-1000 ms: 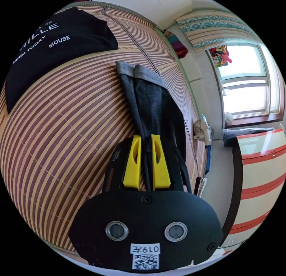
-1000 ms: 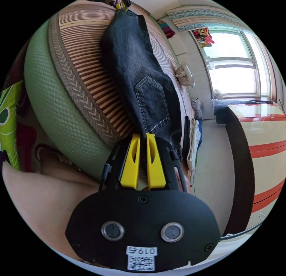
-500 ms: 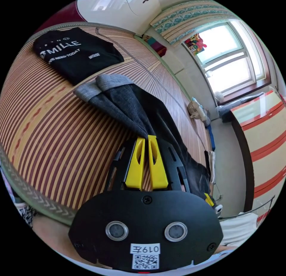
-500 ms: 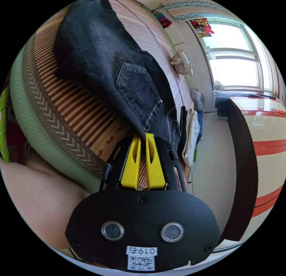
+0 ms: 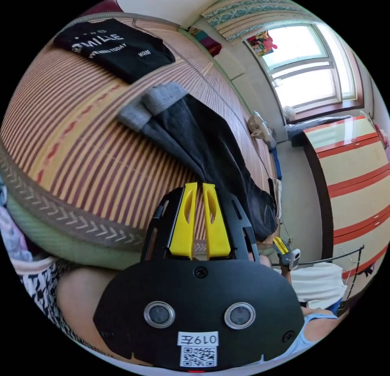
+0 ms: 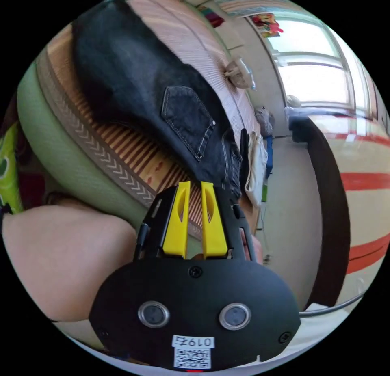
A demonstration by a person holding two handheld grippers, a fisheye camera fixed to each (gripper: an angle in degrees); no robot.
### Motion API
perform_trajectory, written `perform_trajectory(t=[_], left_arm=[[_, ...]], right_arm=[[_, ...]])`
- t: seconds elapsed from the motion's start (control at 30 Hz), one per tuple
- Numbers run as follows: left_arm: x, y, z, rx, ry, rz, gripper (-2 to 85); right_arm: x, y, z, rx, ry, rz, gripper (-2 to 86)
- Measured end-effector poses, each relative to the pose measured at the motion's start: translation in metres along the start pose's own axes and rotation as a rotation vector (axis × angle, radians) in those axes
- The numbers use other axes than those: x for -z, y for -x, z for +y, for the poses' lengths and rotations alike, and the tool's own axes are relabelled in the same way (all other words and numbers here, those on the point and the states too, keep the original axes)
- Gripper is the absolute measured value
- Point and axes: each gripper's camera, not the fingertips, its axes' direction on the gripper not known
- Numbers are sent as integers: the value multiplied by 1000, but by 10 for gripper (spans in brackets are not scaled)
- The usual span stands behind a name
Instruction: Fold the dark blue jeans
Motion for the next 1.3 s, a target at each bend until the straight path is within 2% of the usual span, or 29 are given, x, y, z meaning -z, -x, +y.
perform_trajectory(t=[0.1, 0.17, 0.27, 0.33, 0.4, 0.47, 0.57, 0.67, 0.87, 0.97, 1.13, 1.3], left_arm=[[39, -1, 4, -41, -135, -120, 19], [51, -6, -7, -77, -180, -201, 18], [55, 0, -21, -60, -228, -227, 16], [50, 10, -28, -50, -193, -219, 15], [44, 21, -30, -57, -139, -274, 13], [46, 32, -29, -76, -112, -224, 11], [51, 29, -31, -132, -69, -240, 10], [57, 26, -30, -176, -53, -249, 8], [72, 37, -29, -131, -40, -158, 9], [76, 35, -27, -128, -41, -160, 10], [86, 38, -21, -102, -57, -113, 9], [111, 34, -10, -65, -165, -146, 9]], right_arm=[[54, -10, -27, -134, -211, -234, 60], [97, 14, -78, -122, -395, -432, 71], [143, 64, -156, -75, -584, -658, 75], [165, 97, -206, -52, -641, -777, 72], [185, 136, -254, -17, -667, -782, 69], [205, 183, -311, 34, -667, -777, 63], [215, 239, -371, 120, -627, -735, 63], [213, 282, -408, 180, -594, -668, 65], [201, 335, -435, 269, -531, -582, 76], [198, 347, -438, 275, -532, -558, 69], [206, 342, -445, 225, -536, -562, 1], [226, 317, -430, 161, -694, -657, -9]])
